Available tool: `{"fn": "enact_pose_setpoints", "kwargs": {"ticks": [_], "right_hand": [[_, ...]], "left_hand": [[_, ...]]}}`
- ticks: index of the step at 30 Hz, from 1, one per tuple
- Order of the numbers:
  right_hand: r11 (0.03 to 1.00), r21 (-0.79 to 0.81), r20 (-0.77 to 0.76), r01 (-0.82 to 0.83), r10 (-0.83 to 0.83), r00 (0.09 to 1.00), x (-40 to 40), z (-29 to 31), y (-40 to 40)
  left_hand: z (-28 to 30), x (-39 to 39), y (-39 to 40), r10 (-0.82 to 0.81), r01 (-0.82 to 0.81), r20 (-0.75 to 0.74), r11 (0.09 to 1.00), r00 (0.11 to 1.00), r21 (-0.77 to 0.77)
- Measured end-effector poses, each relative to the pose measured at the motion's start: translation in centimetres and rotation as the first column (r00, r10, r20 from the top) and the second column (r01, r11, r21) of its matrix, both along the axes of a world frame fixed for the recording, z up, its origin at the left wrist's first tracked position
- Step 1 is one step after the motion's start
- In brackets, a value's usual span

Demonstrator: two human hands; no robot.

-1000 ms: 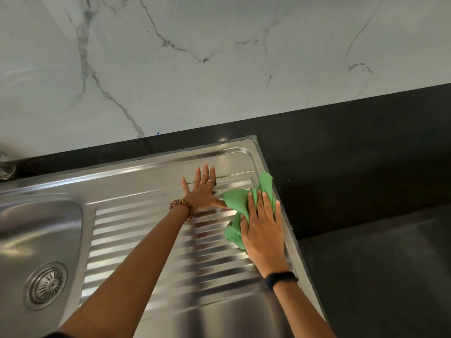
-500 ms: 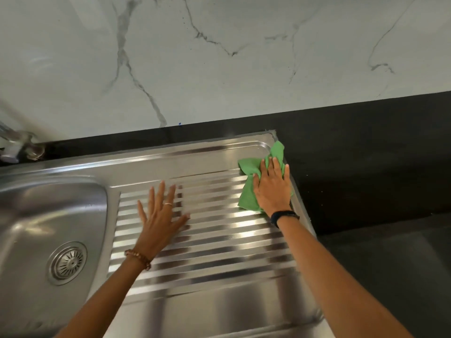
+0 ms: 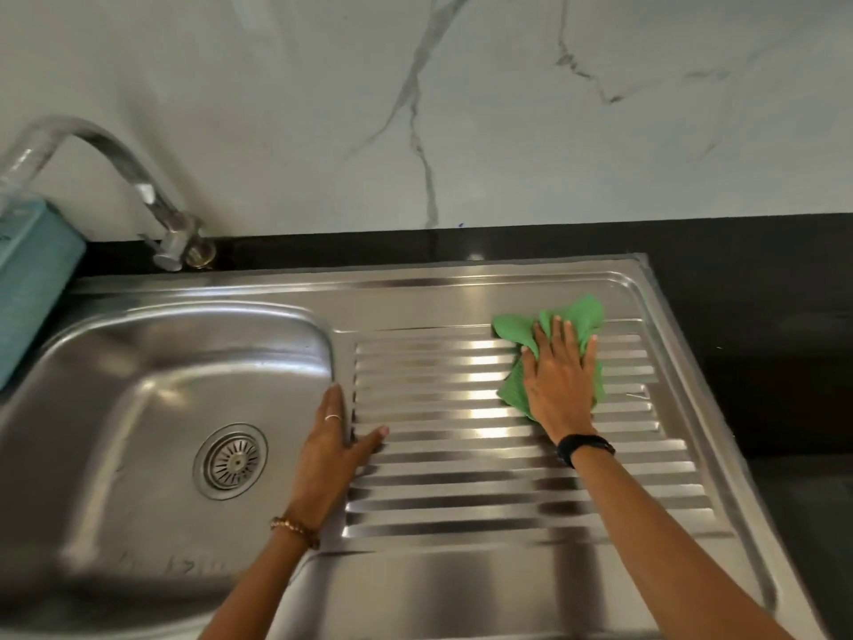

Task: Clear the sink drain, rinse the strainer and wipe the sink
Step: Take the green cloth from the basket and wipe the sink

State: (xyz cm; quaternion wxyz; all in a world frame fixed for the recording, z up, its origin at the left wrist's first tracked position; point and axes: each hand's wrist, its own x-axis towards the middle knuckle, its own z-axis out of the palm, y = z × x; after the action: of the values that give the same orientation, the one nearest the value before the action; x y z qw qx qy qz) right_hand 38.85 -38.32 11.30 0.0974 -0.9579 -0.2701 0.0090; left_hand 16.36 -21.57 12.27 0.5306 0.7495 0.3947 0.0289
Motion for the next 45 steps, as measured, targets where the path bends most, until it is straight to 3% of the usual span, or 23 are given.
{"fn": "enact_pose_setpoints", "kwargs": {"ticks": [5, 10, 16, 21, 25, 29, 33, 40, 45], "right_hand": [[0.985, 0.001, -0.018, -0.171, 0.171, 0.985, -6.2, -0.6, 8.6], [0.952, 0.054, -0.055, -0.302, 0.304, 0.951, -10.1, -0.4, 14.9], [0.843, 0.056, -0.097, -0.535, 0.538, 0.838, -11.8, -0.3, 17.1], [0.784, 0.126, -0.108, -0.608, 0.62, 0.777, -11.8, -0.1, 15.2], [0.83, 0.207, -0.124, -0.518, 0.548, 0.827, -10.8, 0.2, 11.9], [0.889, 0.217, -0.13, -0.402, 0.435, 0.891, -8.0, 0.0, 6.7], [0.928, 0.183, -0.114, -0.326, 0.349, 0.93, -4.1, 0.2, 0.5], [0.988, 0.008, -0.071, -0.152, 0.152, 0.986, 2.9, 0.6, -8.6], [0.984, -0.153, -0.032, -0.093, 0.089, 0.996, 5.7, 1.5, -11.8]], "left_hand": [[-1.5, -0.1, 0.7, -0.036, 0.043, -0.04, 0.982, 0.999, 0.184], [-1.7, -0.5, 1.0, -0.081, 0.093, -0.064, 0.969, 0.995, 0.23], [-1.4, -0.5, 0.7, -0.024, 0.074, -0.145, 0.935, 0.989, 0.346], [-1.1, -0.9, -0.2, 0.022, 0.062, -0.21, 0.92, 0.977, 0.386], [-0.5, -0.4, -2.4, 0.006, 0.078, -0.177, 0.882, 0.984, 0.465], [0.2, 2.3, -6.1, -0.156, 0.268, -0.242, 0.792, 0.958, 0.549], [0.5, 6.6, -11.4, -0.259, 0.377, -0.286, 0.766, 0.922, 0.521], [-0.7, 12.3, -18.3, -0.397, 0.578, -0.444, 0.701, 0.803, 0.419], [-1.7, 12.4, -18.4, -0.388, 0.6, -0.491, 0.688, 0.78, 0.409]]}}
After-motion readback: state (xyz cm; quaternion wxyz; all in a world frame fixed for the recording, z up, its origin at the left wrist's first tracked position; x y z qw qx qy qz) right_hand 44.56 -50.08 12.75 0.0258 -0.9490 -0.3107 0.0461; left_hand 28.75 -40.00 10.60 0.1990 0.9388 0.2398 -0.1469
